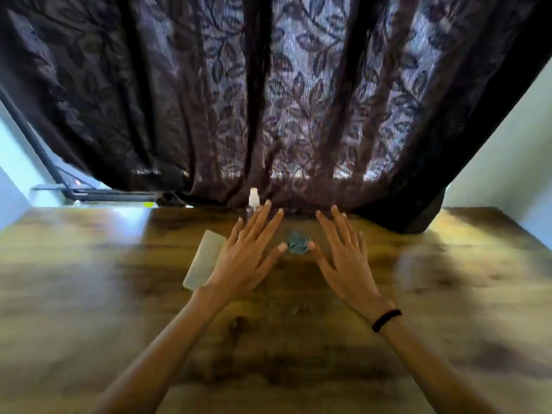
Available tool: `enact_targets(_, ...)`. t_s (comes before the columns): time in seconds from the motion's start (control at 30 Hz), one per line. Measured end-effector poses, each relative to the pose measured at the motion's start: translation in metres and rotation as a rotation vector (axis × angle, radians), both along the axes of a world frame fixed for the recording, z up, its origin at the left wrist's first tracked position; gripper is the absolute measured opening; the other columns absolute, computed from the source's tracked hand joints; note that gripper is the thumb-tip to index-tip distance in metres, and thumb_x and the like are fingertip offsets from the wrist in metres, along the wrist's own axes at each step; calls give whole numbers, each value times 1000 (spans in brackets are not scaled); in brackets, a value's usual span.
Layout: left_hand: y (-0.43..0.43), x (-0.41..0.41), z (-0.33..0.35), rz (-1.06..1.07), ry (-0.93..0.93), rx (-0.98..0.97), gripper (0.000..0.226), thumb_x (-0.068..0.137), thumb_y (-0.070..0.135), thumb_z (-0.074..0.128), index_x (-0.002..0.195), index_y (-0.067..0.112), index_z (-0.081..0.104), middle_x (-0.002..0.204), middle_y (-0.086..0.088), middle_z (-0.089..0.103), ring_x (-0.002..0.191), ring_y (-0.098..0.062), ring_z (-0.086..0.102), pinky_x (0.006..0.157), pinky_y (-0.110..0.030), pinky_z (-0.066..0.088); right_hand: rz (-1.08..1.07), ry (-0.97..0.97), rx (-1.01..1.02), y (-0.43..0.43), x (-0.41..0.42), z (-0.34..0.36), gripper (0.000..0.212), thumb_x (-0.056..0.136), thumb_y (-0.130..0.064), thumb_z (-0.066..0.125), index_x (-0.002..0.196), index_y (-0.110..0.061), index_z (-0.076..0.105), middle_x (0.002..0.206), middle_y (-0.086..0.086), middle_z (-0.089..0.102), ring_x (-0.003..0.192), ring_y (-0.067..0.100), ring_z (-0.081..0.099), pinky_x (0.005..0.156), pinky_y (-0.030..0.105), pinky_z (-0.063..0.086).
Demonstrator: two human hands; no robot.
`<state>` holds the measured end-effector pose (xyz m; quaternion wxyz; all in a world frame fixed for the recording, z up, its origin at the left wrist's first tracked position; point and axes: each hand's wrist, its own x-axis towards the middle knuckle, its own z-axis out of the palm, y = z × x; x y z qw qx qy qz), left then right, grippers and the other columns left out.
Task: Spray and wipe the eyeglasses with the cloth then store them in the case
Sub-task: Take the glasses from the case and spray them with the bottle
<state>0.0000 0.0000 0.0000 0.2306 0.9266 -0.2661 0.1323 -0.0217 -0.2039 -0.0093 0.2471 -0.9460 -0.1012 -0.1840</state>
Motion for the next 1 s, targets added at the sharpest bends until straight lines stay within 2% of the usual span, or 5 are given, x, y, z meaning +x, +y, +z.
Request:
enact_targets(0.17, 18, -32, -41, -154, 137, 13, 56, 91, 57, 20, 141, 33, 18, 152, 12, 9, 140, -3, 7, 116, -35, 12, 40, 126, 45, -9, -36, -46, 45, 93, -42, 35, 135, -25, 38, 153, 1, 21, 140, 22, 19, 113, 47, 24)
enact_targets(0.37, 33, -50, -64, -251, 35, 94, 53, 88, 34, 51, 137, 23, 34, 146, 3, 33, 138, -12, 24, 112, -42, 26, 19, 23, 85, -17, -57, -66, 30, 93, -26, 44, 120, -18, 55, 133, 5, 51, 124, 17, 41, 105, 34, 34)
enact_targets(0.5, 35, -54, -69, -267, -53, 121, 45, 88, 26, 51, 132, 18, 45, 139, -1, 47, 134, -15, 33, 108, -41, 32, -29, -16, 147, -15, -58, -67, 28, 93, -24, 43, 114, -15, 59, 125, 5, 57, 116, 11, 45, 100, 27, 35)
enact_targets(0.67, 30, -49, -66, -255, -160, 121, 47, 74, -1, 68, 118, 13, 59, 121, -5, 63, 124, -20, 47, 100, -36, 39, -45, 34, 296, -12, -55, -65, 20, 92, -12, 51, 106, -10, 64, 116, 2, 59, 109, 3, 48, 92, -1, 29)
enact_targets(1.0, 33, -37, -34, -200, -205, -62, 41, 68, -10, 69, 104, 7, 65, 107, -13, 69, 104, -20, 62, 93, -42, 45, -22, 42, 733, -7, -42, -34, 8, 86, -23, 58, 91, -22, 65, 85, 1, 69, 73, 8, 64, 65, 16, 51)
